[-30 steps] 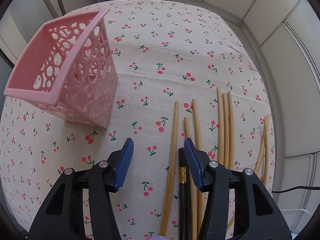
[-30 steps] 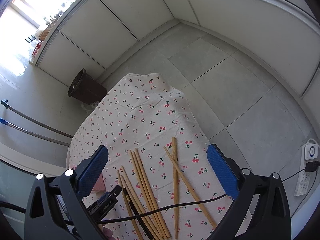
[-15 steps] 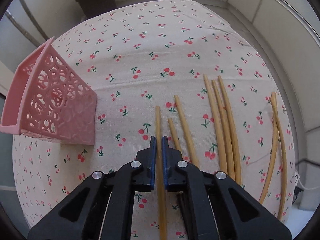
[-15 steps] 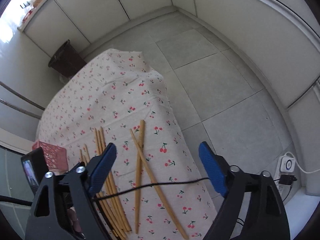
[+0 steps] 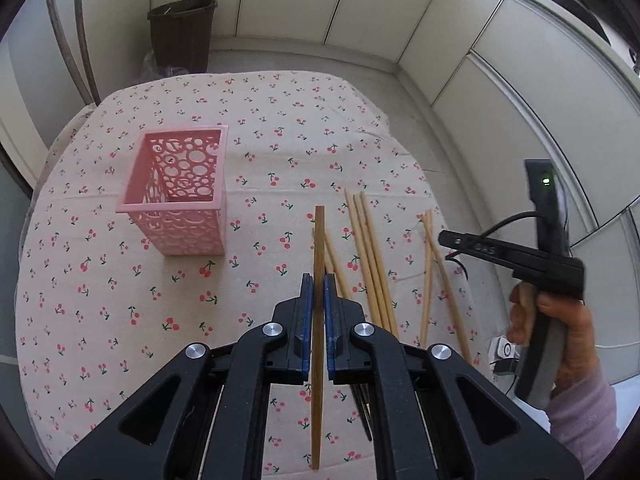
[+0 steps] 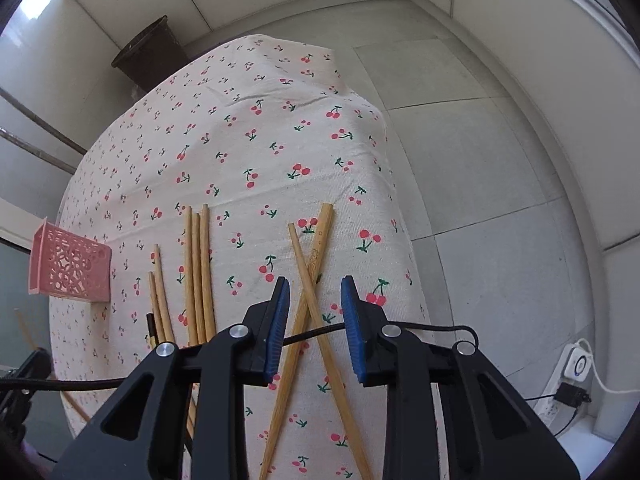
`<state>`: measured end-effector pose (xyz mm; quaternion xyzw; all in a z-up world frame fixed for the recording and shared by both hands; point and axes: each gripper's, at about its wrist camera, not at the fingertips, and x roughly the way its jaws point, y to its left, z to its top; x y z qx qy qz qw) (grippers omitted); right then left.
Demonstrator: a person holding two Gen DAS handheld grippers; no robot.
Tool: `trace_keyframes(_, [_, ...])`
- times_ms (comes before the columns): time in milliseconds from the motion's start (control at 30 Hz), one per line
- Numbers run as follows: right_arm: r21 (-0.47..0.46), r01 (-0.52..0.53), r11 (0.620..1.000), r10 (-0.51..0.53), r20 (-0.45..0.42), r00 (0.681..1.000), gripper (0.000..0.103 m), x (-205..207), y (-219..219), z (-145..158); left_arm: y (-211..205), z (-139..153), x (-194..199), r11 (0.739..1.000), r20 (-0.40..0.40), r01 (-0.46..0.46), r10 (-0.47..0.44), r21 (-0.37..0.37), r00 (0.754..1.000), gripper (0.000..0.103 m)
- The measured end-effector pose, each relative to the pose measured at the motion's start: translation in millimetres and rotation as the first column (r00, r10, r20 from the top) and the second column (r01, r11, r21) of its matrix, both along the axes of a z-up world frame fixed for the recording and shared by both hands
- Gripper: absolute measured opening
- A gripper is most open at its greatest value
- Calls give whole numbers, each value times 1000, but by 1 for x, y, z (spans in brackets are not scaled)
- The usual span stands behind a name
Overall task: Organize utensils
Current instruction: 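Lift the chopstick with the left tool and drop it into the pink holder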
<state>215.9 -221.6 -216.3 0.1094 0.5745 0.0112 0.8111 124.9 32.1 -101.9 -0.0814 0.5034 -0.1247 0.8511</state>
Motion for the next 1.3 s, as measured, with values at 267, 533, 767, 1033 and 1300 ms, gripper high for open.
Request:
trace_keyframes(267, [-82, -11, 997, 11, -10, 1000, 7, 7, 16, -17, 20, 13, -11, 999, 53, 10, -8, -47, 999, 5])
trace_keyframes(533, [-91, -19, 996, 25, 63, 998, 6, -8, 24, 1, 32, 30, -12, 996, 98, -3, 12, -86, 995, 5])
trace_keyframes(767, [-80, -37, 996, 55, 232, 971, 6, -50, 31, 62, 48, 44, -18, 992, 141, -28, 45, -120, 989, 5])
trace_keyframes(1033, [-21, -40, 999, 45, 460, 887, 6, -91, 42, 146, 62, 73, -32, 988, 216, -52, 84, -147, 973, 5])
trace_keyframes(1300, [111, -53, 992, -26, 613, 790, 6, -100, 47, 212, 78, 120, -33, 978, 320, -102, 156, -181, 934, 5])
